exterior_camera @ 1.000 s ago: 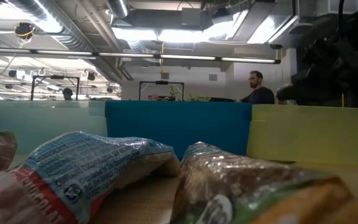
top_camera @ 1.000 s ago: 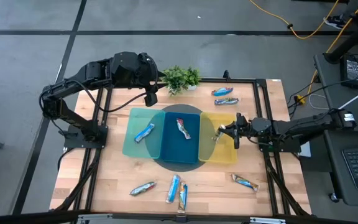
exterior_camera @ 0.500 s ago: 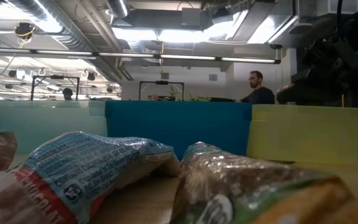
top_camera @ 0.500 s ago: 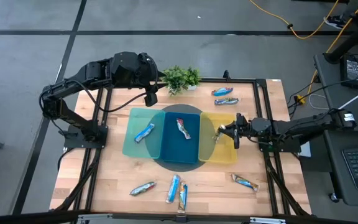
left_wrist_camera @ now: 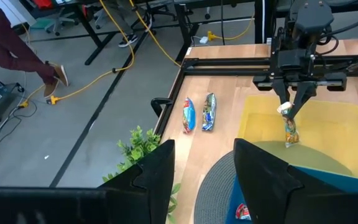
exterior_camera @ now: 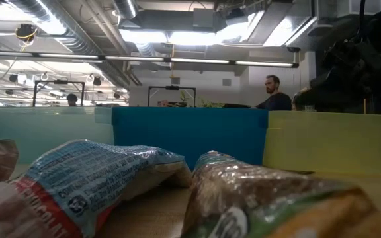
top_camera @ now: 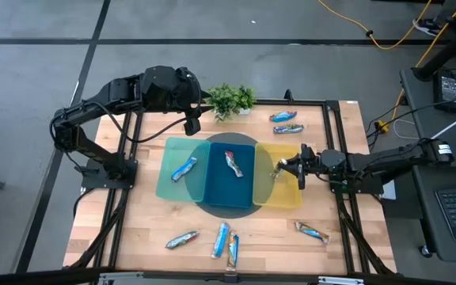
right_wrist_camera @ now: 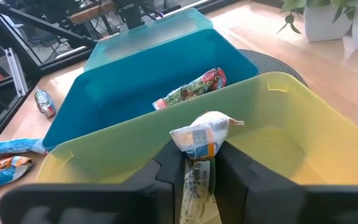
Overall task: Pick and place Granola Bars by type
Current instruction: Put the yellow granola bar into the yellow bin
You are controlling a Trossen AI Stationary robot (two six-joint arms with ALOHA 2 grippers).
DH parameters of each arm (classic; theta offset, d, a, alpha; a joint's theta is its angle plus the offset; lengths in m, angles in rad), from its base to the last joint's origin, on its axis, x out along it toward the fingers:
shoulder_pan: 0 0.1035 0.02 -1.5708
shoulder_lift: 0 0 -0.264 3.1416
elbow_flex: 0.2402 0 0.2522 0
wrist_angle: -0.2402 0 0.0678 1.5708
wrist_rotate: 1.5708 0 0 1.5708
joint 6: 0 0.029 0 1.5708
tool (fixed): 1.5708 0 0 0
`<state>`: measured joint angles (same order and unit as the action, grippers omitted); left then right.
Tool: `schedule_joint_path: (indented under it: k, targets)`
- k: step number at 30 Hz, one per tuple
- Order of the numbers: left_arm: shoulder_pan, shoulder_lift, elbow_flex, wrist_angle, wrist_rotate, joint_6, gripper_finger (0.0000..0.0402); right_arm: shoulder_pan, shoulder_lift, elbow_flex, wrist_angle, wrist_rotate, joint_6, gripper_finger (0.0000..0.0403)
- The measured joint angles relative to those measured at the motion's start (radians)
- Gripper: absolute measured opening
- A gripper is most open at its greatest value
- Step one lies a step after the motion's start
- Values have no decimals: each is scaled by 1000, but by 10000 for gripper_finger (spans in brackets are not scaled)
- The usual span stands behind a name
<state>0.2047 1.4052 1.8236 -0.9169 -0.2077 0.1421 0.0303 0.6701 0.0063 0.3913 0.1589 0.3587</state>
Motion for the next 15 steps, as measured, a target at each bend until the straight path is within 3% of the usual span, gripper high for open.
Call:
schedule_joint_path:
  k: [9,15]
  targets:
    - [0,0,0,0,0,0,155,0,0,0,1,0,0,120]
    - [0,0,0,0,0,0,156,0,0,0,-3,-1,-3,130]
